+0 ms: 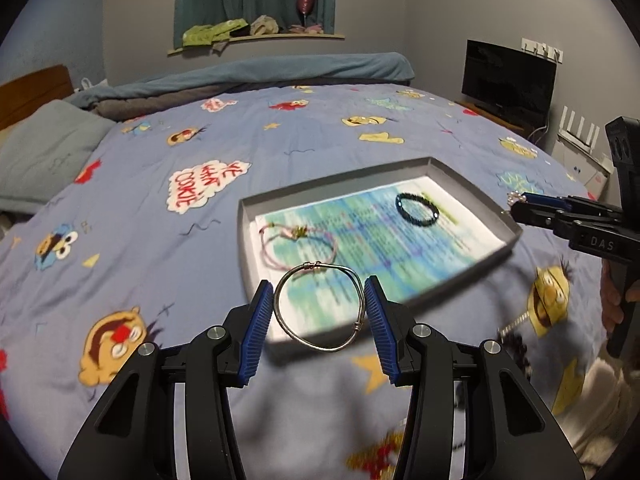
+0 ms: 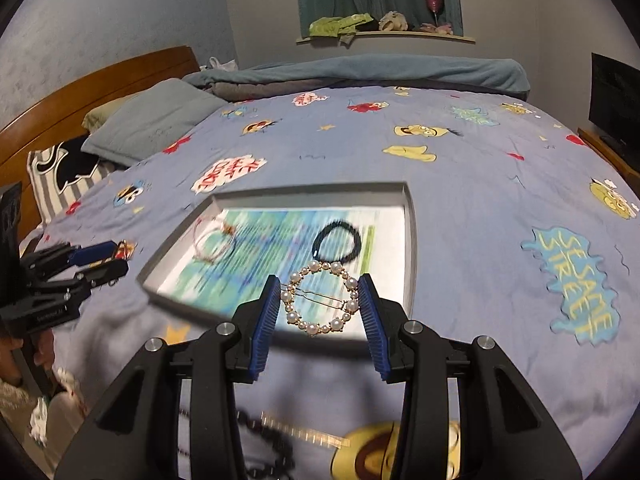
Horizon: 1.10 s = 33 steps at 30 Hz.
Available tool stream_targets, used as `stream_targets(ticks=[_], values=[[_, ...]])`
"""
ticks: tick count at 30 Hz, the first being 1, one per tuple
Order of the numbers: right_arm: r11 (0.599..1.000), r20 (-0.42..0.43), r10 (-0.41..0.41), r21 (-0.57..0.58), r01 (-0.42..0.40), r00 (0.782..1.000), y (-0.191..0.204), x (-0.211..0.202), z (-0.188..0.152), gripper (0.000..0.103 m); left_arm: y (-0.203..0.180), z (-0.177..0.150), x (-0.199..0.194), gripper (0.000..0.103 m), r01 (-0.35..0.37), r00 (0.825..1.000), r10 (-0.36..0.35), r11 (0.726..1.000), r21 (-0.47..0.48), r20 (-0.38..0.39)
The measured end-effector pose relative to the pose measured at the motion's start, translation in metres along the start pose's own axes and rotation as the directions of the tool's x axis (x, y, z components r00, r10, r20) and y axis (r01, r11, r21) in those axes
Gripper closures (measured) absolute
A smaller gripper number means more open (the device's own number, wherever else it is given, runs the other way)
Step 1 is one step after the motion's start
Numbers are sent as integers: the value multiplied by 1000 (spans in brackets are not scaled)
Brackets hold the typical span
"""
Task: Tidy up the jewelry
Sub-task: 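Carry the bangle and pearl clip into the gray box and open both tools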
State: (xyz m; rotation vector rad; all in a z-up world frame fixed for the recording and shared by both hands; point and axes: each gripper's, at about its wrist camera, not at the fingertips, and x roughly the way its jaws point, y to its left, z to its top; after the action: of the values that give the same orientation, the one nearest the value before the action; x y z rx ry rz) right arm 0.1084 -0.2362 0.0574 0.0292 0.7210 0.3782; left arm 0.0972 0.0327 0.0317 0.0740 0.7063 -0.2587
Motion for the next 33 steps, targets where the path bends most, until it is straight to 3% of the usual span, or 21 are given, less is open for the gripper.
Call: stream_targets(ticks=[8,14,33], values=[[1000,-55,-25,9,26,998,-2,45,8,63,4,14,47,54,-4,998,2,1000,-29,-55],[998,-121,-60,-5,60,991,-3,73,5,63,11,10,83,54,30,986,-43,996,-83,-161],[979,-172,-174,-139,151,970,11,93,-6,63,8,2,106,54,28,972,-39,998,-49,-230]])
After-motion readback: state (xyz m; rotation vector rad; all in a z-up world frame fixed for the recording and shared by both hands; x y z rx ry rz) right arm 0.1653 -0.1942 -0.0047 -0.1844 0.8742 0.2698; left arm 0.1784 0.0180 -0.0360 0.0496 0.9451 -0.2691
